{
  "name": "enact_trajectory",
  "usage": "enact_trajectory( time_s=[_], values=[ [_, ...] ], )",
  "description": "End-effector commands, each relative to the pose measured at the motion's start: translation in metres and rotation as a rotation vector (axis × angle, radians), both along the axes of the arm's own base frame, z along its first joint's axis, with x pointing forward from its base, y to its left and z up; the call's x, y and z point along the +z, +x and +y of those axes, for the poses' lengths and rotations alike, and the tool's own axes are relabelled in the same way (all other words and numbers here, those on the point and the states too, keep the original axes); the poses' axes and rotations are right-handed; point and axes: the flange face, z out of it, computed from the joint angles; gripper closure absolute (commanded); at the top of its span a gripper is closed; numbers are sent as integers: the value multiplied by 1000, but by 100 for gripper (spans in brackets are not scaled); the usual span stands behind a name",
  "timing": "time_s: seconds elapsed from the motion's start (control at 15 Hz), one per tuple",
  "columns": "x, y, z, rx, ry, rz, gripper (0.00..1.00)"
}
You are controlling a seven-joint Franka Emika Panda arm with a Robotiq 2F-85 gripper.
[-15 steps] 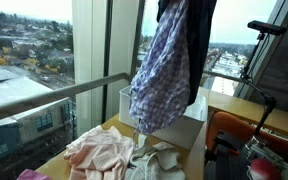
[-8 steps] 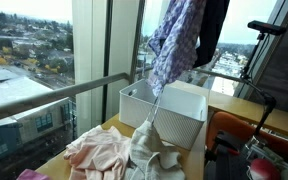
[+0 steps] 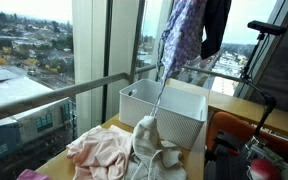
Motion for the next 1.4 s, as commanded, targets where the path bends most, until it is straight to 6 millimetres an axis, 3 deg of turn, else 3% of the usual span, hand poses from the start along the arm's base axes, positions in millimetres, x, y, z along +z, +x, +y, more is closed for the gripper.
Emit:
enact_trajectory(
  time_s=[0.0, 0.33, 0.67, 1.0, 1.33],
  values=[
    [-23, 20, -1, 12, 4, 37, 96],
    [-111, 46, 20, 44, 41, 170, 96],
    [-209, 55, 50, 87, 79, 284, 96],
    [-298, 47, 69, 115, 99, 386, 96],
    [-362, 32, 68, 124, 111, 457, 96]
  ],
)
